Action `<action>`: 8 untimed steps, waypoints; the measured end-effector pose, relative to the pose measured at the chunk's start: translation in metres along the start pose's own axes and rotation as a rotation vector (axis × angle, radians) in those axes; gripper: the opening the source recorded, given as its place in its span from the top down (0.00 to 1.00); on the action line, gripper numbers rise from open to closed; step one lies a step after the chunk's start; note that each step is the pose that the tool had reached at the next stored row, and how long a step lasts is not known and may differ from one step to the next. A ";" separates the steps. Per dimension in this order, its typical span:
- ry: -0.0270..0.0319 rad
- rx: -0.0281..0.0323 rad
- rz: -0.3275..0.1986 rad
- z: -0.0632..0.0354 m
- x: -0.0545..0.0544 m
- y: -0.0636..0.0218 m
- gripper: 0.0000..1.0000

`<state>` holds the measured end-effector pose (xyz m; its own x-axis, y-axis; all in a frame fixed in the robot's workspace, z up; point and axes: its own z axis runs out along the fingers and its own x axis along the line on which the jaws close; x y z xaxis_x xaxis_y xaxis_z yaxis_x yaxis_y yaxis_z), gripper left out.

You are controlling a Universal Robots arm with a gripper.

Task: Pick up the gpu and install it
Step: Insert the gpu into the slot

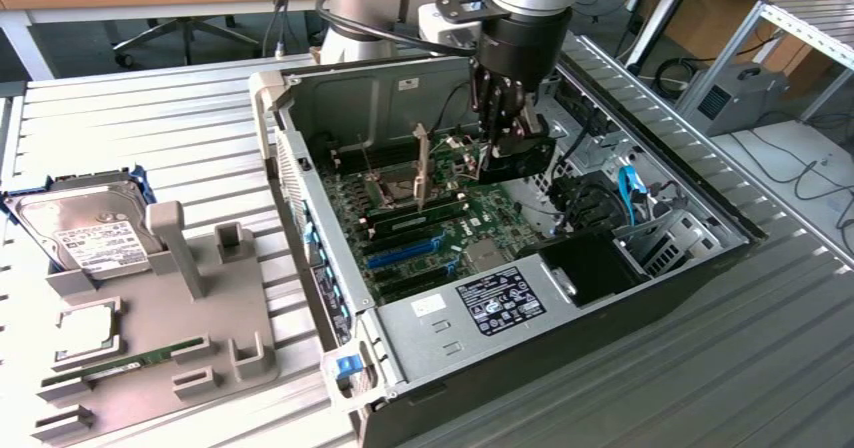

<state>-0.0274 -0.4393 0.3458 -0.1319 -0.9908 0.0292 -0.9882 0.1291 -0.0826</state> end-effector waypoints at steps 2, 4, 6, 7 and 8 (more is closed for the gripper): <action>-0.0004 0.0001 -0.005 0.0000 0.000 0.0000 0.73; -0.0008 0.0003 -0.010 0.0000 0.000 0.0000 0.73; -0.0012 0.0004 -0.015 0.0000 0.000 0.0000 0.73; -0.0014 0.0005 -0.018 0.0000 0.000 0.0000 0.73; -0.0017 0.0006 -0.021 0.0000 0.000 0.0000 0.73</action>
<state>-0.0274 -0.4392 0.3458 -0.1114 -0.9933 0.0293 -0.9906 0.1087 -0.0826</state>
